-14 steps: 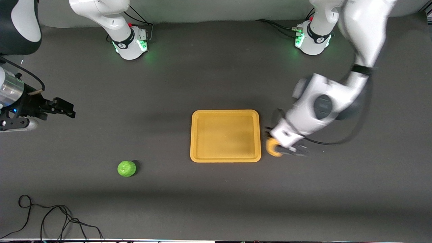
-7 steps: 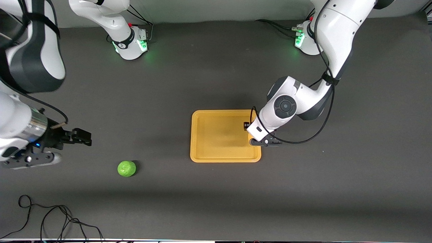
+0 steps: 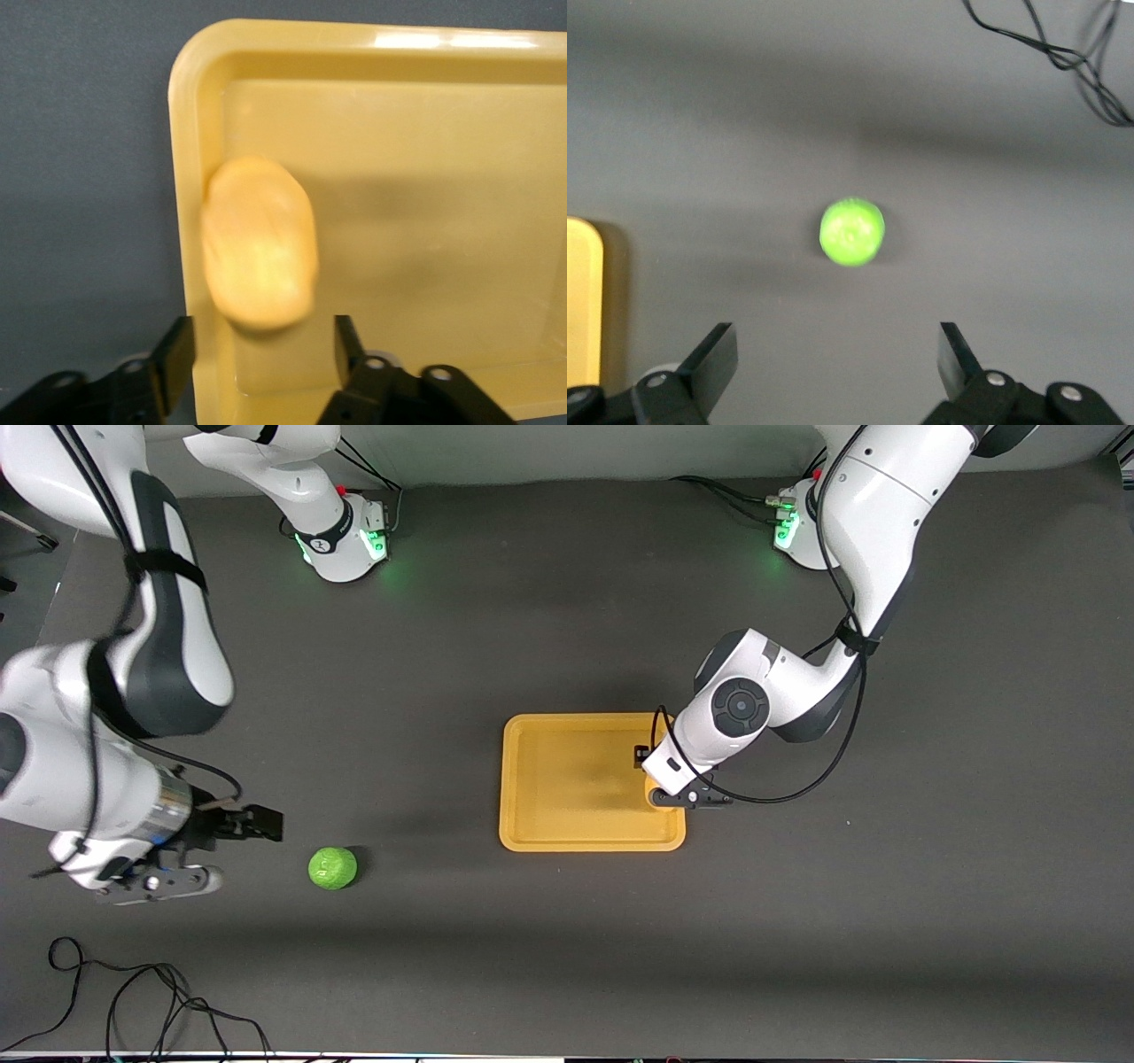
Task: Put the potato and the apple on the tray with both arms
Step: 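Release the potato on the tray while the right gripper grasps the apple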
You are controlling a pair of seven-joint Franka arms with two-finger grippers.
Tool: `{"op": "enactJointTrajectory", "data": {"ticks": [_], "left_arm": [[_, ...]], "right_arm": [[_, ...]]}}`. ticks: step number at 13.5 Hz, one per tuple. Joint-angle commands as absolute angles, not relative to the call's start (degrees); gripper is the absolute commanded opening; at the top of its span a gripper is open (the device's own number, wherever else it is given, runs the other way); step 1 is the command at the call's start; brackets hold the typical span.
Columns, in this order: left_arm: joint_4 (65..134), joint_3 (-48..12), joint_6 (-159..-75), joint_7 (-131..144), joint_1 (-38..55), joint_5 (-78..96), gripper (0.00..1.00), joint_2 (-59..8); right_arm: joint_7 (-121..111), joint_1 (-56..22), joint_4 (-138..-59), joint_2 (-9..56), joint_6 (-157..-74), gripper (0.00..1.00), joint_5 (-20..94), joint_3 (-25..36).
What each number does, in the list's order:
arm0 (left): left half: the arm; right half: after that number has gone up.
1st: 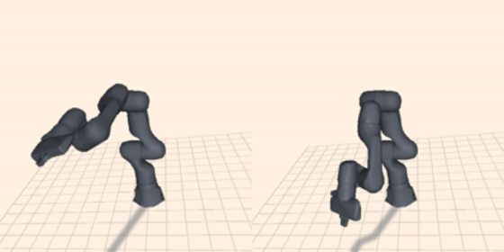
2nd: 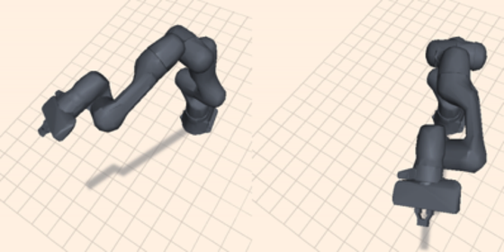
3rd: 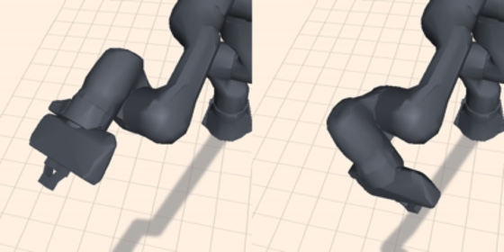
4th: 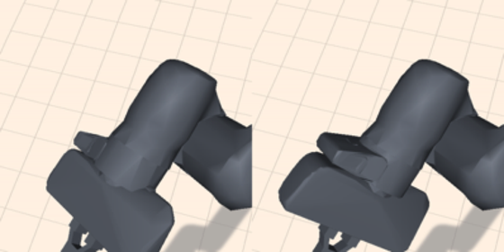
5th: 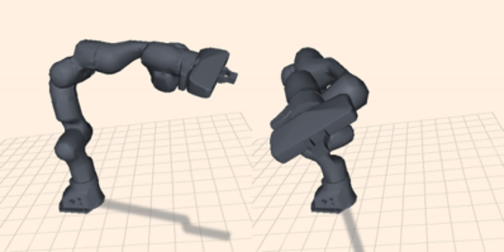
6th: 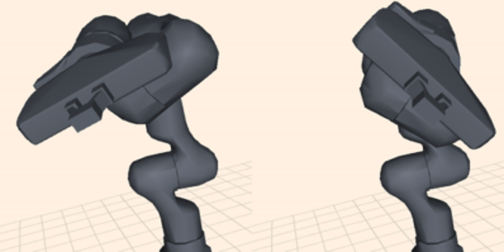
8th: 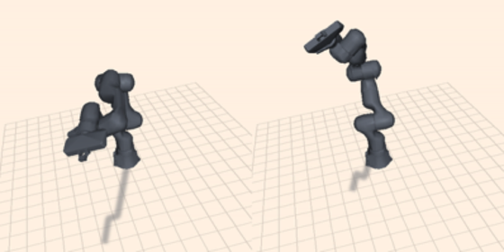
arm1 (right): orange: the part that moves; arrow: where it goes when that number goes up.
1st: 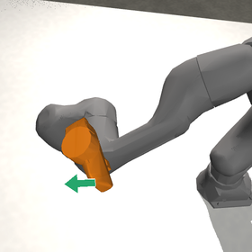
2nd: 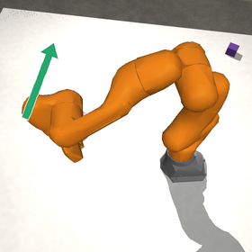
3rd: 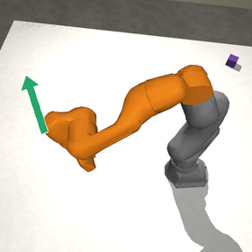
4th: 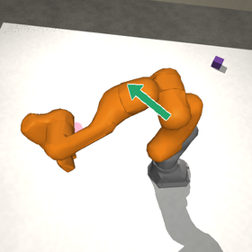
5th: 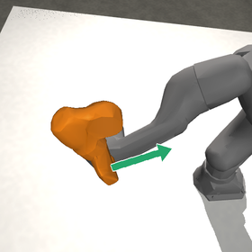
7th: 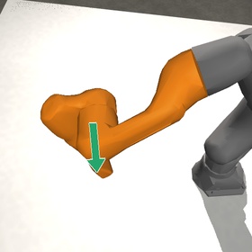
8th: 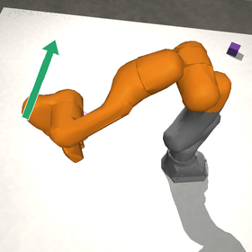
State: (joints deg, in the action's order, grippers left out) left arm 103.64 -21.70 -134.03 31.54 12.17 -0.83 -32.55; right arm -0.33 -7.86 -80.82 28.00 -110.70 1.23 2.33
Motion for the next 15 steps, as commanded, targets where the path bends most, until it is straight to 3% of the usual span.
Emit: {"op": "enactJointTrajectory", "data": {"ticks": [1, 4, 10, 13, 14, 15], "left_arm": [[103.45, -21.53, -133.52, 33.05, 12.04, -1.49, 1.00, -31.65], [101.01, -21.53, -125.55, 34.54, 11.87, -1.50, 1.00, -26.74], [79.84, -21.01, -94.35, 26.23, 3.54, -1.76, 1.00, -22.33], [79.10, -21.01, -88.79, 16.38, -4.03, -1.67, 0.99, -18.12], [79.19, -20.92, -86.68, 14.00, -5.61, -2.10, 0.99, -16.80], [79.45, -20.92, -85.70, 11.97, -6.93, -3.59, 0.99, -15.92]], "right_arm": [[-0.26, -8.08, -93.73, 26.98, -125.79, 1.00, 2.90, 2.55], [-0.18, -8.00, -101.24, 30.39, -140.42, 1.00, 2.99, 2.55], [-0.26, -8.17, -100.90, 38.14, -149.93, 1.00, 6.50, 2.37], [-0.35, -8.09, -100.72, 39.46, -150.99, 0.99, 6.50, 2.37], [-0.44, -8.09, -100.64, 39.55, -150.91, 0.68, 6.50, 2.37], [-0.96, -8.17, -100.55, 39.29, -150.91, 0.49, 6.50, 2.37]]}}
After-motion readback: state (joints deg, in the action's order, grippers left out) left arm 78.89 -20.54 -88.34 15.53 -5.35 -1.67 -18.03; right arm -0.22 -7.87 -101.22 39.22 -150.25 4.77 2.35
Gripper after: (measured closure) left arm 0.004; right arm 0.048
